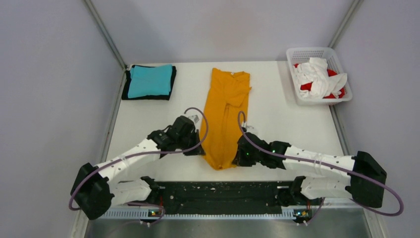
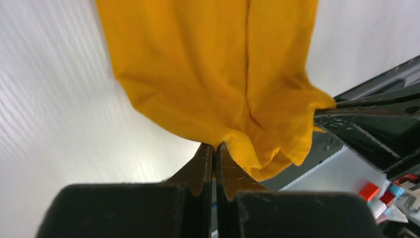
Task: Fold and stack the t-shirts
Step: Fold the folded rectangular tshirt in 1/3 of the way
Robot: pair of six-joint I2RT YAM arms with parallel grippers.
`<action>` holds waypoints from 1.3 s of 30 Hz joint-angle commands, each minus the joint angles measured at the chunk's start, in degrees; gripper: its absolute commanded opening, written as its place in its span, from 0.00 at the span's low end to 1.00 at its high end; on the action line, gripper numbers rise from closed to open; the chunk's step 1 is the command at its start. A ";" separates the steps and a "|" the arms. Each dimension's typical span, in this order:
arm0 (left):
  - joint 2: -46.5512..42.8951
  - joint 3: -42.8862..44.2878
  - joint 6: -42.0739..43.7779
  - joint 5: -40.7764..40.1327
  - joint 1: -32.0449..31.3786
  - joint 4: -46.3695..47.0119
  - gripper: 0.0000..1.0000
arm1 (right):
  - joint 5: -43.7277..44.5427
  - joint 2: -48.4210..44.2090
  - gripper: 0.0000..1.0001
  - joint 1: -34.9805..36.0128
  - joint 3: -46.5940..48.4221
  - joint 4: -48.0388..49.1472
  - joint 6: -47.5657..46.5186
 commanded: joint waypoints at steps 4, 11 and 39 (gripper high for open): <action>12.37 14.82 5.48 -9.52 3.53 7.21 0.00 | 3.32 3.14 0.00 -10.11 8.14 4.97 -12.09; 23.39 25.68 8.48 -12.50 6.46 7.63 0.00 | 1.09 7.60 0.00 -20.02 11.97 10.17 -18.95; 50.48 52.20 18.21 -9.92 14.51 0.97 0.00 | -4.44 27.56 0.00 -34.41 23.72 15.48 -25.63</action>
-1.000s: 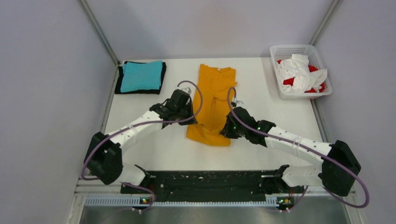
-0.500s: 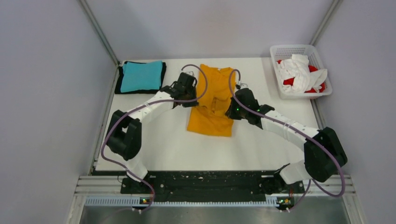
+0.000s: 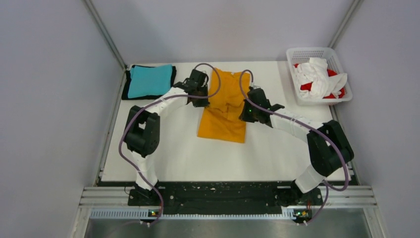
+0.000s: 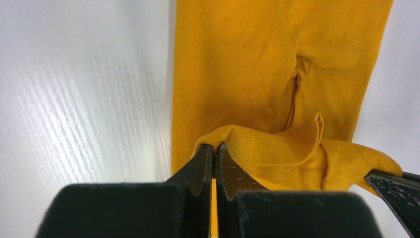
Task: Fold and stack the t-shirts
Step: Fold the folded rectangular tshirt in 1/3 of the way, then grab one side of the 2/3 rectangular tshirt with both arms
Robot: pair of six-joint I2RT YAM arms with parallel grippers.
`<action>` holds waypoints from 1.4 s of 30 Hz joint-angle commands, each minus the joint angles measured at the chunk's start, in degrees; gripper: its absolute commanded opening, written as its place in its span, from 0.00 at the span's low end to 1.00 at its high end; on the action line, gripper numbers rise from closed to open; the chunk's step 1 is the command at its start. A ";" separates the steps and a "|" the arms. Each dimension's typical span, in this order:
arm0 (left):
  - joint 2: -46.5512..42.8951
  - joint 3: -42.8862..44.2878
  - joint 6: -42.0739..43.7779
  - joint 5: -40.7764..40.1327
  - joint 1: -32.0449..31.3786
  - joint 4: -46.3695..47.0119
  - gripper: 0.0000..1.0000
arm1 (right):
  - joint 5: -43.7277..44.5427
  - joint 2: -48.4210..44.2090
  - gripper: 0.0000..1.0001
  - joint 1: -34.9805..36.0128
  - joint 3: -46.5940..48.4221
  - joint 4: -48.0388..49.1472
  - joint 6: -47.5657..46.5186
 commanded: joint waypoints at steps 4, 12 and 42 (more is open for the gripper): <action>5.59 6.31 1.79 3.19 0.83 -1.86 0.00 | -0.54 3.58 0.00 -2.12 3.99 2.66 -1.42; 6.30 8.89 0.79 2.69 1.81 -2.12 0.48 | 2.64 7.08 0.53 -3.99 8.98 1.81 -1.26; -14.43 -30.75 -11.70 5.73 2.02 8.21 0.74 | -14.85 -10.57 0.95 -3.13 -18.48 4.97 1.54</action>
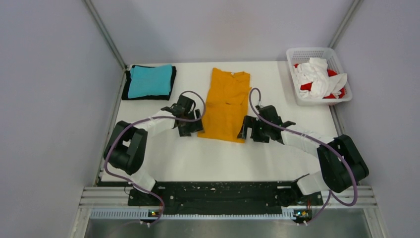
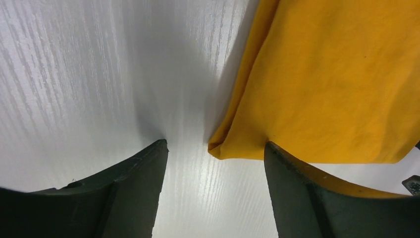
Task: Fold and stack the t-shirts
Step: Grab one side of the 2/3 rectangular tshirt with both arms
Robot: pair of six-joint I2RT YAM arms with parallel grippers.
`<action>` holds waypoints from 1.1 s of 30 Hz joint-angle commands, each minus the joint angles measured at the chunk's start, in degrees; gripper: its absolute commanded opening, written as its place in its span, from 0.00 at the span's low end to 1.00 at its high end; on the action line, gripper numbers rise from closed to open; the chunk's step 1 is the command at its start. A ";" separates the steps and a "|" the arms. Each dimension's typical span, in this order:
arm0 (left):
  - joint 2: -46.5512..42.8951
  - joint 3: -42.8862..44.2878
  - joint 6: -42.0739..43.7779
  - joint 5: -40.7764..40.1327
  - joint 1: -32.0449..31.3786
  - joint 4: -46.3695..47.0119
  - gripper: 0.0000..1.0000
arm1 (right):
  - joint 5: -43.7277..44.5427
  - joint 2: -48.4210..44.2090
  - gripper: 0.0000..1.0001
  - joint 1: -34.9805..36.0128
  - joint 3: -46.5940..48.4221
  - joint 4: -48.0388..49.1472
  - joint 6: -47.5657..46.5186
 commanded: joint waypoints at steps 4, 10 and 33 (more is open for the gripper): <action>1.86 -1.79 -2.19 1.81 0.15 3.32 0.53 | 0.13 -0.45 0.94 0.45 -0.79 2.44 2.27; -0.16 -7.09 -4.04 3.48 0.14 5.42 0.42 | 1.37 -1.08 0.93 0.48 -1.38 1.79 2.66; 1.35 -9.53 -6.61 5.24 -0.46 8.01 0.00 | 1.71 4.72 0.55 2.58 -0.82 2.94 4.38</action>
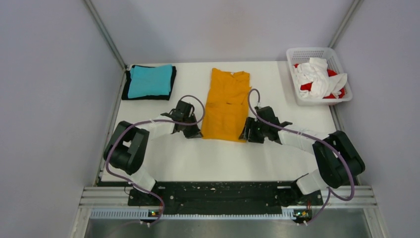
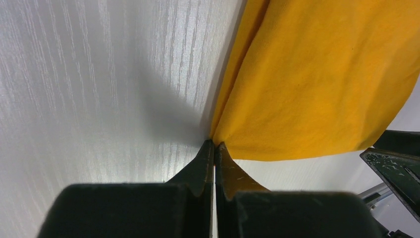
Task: Fold and stack the t-shirts
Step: Grab one side of the 2/3 rectangular tshirt with both arms, then fold the long partially folded tshirt into a neat square
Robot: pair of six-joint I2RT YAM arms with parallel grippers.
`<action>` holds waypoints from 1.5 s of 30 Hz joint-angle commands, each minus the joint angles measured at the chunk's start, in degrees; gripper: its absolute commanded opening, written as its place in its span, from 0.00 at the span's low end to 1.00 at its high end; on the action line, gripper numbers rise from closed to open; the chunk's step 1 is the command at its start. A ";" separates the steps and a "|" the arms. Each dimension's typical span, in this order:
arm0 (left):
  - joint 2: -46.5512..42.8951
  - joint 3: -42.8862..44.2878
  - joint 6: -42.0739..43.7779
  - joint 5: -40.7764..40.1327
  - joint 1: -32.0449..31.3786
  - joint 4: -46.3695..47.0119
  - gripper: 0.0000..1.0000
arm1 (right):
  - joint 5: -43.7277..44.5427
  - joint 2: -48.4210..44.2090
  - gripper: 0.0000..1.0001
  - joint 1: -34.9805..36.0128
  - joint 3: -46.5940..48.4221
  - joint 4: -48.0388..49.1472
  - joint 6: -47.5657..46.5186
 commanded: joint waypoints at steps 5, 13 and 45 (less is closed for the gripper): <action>0.07 -3.79 -0.67 -2.06 -0.61 -2.33 0.00 | 2.04 3.12 0.39 2.72 0.24 -1.19 -0.02; -4.94 -7.61 -0.99 -1.30 -0.96 -2.91 0.00 | 1.71 0.23 0.00 3.06 -0.85 -4.95 -2.07; -28.85 8.77 7.83 -11.59 -3.68 -8.43 0.00 | -15.83 -14.75 0.00 -7.97 18.06 -19.04 -11.92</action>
